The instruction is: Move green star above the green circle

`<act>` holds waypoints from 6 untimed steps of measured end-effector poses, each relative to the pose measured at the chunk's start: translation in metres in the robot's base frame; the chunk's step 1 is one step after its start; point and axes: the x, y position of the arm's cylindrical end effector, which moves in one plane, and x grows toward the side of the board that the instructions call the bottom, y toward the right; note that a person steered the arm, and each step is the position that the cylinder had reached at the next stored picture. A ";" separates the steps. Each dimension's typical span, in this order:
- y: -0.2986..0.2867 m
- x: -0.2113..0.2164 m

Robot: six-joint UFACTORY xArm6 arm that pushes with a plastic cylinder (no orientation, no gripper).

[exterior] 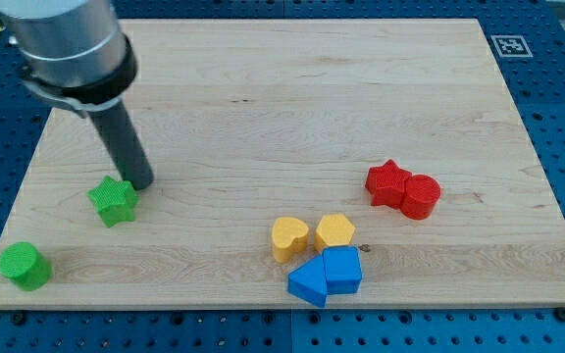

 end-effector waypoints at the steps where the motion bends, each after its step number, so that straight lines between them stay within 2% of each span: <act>1: 0.012 0.009; 2: 0.010 0.028; 6: -0.053 0.028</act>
